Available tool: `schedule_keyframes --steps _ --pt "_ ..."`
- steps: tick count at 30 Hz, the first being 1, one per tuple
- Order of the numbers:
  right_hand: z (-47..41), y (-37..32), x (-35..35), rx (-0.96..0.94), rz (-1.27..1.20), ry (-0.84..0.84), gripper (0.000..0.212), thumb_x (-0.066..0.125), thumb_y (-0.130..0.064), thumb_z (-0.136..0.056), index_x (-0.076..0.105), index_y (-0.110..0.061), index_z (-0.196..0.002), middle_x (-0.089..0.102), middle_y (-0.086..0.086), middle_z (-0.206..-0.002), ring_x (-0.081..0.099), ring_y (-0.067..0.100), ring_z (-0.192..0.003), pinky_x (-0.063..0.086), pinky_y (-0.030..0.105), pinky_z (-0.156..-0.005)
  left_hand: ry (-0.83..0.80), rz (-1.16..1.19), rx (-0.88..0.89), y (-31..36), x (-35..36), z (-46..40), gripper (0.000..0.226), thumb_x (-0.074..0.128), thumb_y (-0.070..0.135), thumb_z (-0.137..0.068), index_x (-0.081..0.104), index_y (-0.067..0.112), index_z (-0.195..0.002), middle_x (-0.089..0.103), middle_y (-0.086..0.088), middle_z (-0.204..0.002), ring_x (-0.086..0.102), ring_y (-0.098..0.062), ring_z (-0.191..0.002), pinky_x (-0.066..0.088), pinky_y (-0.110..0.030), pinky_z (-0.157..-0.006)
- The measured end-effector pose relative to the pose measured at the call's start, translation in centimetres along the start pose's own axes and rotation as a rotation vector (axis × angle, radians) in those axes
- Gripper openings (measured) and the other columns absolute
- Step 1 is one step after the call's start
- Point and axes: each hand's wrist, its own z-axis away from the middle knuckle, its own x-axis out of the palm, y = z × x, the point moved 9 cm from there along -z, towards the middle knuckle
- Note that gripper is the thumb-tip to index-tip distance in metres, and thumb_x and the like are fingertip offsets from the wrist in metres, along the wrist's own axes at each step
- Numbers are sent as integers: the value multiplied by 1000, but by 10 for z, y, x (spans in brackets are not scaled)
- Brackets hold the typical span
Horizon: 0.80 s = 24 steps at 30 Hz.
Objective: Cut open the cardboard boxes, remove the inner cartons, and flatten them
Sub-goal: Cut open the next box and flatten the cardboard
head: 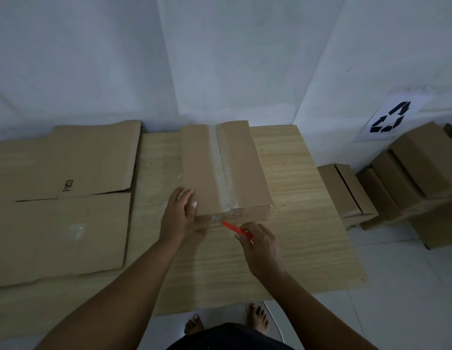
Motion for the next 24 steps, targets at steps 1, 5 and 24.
schedule_keyframes --steps 1,5,24 --pt "-1 -1 0 -6 7 12 11 69 -28 -92 67 -18 -97 54 -9 -81 53 13 -74 35 22 -58 -1 4 -2 -1 0 0 41 51 24 -103 53 13 -142 34 -9 -158 36 -23 -143 31 -29 -106" --pt "-3 1 1 -17 6 16 11 71 -27 -91 67 -18 -95 56 -8 -81 54 14 -74 41 26 -58 -3 4 -8 -2 0 0 41 51 24 -103 53 13 -142 34 -9 -158 36 -24 -143 33 -33 -108" --pt "-5 -19 -6 -105 215 -2 35 54 -36 -101 58 -38 -136 65 -6 -85 58 12 -64 38 21 -52 -118 2 -32 -7 13 3 54 44 39 -104 36 19 -154 12 -1 -167 17 -15 -151 22 -34 -119"
